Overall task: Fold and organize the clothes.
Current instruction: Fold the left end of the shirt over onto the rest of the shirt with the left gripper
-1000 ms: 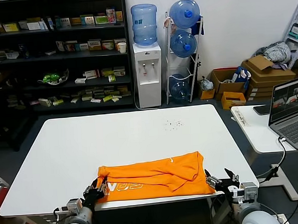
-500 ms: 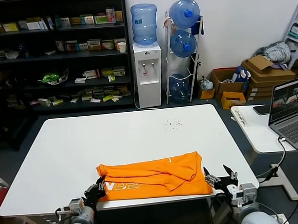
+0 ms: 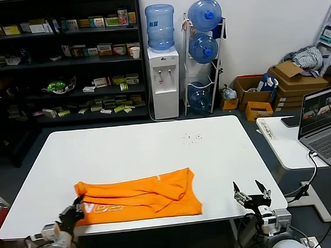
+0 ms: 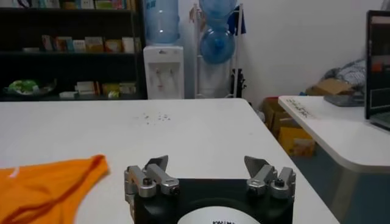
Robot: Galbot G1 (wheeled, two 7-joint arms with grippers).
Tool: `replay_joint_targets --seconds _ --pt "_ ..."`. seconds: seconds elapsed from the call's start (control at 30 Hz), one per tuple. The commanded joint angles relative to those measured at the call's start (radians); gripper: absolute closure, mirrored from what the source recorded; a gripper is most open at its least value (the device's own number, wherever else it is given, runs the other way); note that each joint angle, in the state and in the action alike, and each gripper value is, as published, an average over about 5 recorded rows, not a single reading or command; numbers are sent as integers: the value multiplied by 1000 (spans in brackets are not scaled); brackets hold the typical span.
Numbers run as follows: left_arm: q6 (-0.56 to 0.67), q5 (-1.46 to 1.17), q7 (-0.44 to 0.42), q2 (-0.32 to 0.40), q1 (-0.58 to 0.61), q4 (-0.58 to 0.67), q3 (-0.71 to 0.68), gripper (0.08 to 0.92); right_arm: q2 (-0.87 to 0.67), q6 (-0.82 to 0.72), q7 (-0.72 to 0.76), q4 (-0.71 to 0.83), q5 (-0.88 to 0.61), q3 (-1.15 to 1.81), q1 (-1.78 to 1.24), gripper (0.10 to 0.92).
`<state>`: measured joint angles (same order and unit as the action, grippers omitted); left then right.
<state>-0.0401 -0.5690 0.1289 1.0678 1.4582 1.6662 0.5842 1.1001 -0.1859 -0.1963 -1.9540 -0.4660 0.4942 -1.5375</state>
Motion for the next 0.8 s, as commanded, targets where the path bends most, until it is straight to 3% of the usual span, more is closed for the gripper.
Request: replay_joint_targets --seconds 0.03,0.17,0.27,0.37,0.47,0.8 --pt "59 58 -39 -136 43 -131 315 879 34 64 21 28 35 30 -20 203" --pt "68 74 -46 -174 62 -97 326 879 43 62 20 31 37 20 -7 203" --pt "30 41 -27 -158 105 44 253 879 52 56 18 32 42 11 2 203" --pt "-32 -7 16 -95 139 223 114 879 59 48 15 32 48 8 7 203" --pt "-90 -35 60 -9 128 326 -30 879 66 39 13 31 51 8 9 203" --pt "-168 -36 139 197 -70 306 -310 879 99 13 1 13 72 3 -2 203"
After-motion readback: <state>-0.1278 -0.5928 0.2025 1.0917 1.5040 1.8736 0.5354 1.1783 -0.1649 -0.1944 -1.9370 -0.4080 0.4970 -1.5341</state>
